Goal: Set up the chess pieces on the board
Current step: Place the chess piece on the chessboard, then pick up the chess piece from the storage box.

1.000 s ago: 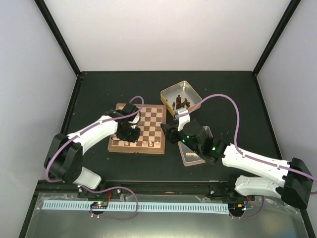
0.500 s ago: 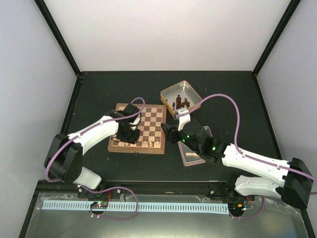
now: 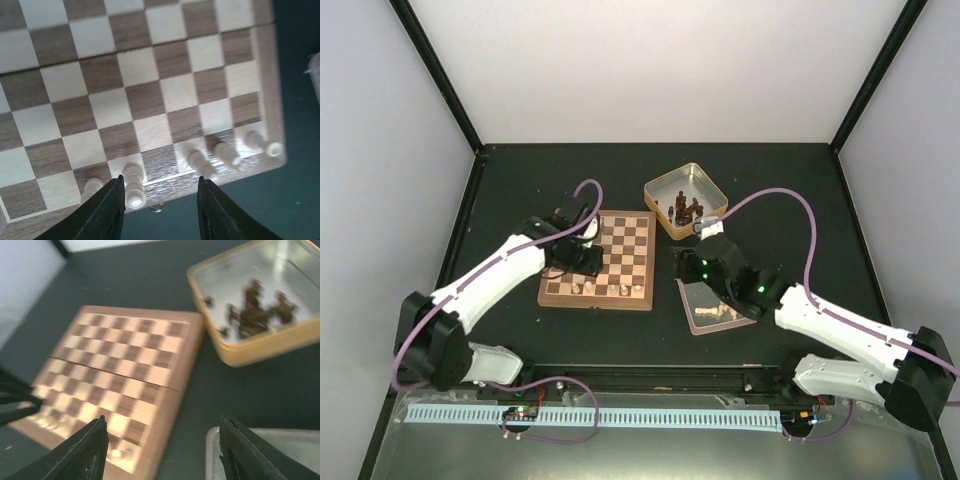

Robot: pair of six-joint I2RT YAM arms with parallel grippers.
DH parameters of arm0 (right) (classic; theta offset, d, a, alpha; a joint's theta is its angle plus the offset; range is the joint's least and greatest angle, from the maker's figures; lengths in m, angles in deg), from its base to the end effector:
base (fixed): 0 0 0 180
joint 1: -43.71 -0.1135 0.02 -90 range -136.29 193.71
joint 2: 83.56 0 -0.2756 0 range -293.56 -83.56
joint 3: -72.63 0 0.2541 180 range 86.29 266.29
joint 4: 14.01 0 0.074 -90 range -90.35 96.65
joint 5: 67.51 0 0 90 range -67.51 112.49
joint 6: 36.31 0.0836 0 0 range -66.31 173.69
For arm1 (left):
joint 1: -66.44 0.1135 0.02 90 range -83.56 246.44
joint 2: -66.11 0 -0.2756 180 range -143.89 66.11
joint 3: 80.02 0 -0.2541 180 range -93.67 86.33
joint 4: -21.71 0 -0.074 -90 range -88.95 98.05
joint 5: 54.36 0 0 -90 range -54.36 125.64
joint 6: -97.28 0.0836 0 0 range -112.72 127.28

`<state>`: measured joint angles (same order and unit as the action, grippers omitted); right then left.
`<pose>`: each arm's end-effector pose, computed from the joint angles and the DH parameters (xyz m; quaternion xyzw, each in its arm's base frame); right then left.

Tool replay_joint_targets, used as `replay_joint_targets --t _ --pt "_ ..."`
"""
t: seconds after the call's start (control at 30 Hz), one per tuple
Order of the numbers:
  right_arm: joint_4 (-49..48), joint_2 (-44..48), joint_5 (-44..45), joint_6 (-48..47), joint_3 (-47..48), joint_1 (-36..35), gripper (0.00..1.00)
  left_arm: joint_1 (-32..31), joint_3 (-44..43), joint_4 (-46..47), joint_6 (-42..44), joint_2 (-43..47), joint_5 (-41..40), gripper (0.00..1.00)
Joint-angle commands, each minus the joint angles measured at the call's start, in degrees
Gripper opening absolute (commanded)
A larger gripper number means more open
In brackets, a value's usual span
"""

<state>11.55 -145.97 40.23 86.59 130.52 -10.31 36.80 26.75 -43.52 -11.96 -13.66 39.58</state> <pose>0.1843 0.2105 0.2607 -0.0812 0.8556 0.2424 0.4500 0.2342 -0.1399 0.2063 0.0949 0.9822 -0.0964 0.1301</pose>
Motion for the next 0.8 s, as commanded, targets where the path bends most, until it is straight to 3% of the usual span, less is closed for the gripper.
replay_joint_targets --t 0.0,0.27,0.5,0.77 --pt "18.04 -0.43 -1.25 9.00 0.58 6.73 0.60 -0.41 -1.25 5.20 -1.50 7.76 3.19 0.42" --pt "24.43 -3.47 -9.10 5.92 -5.07 19.44 0.45 -0.28 4.17 15.93 -3.49 20.41 3.53 0.45" --pt "26.40 -9.53 -13.34 3.83 -5.84 19.57 0.40 -0.18 7.77 19.70 -3.55 28.07 0.21 0.48" --pt "26.36 -9.85 -16.08 4.54 -7.49 18.79 0.32 -0.19 12.10 24.43 -3.59 33.91 -1.50 0.52"
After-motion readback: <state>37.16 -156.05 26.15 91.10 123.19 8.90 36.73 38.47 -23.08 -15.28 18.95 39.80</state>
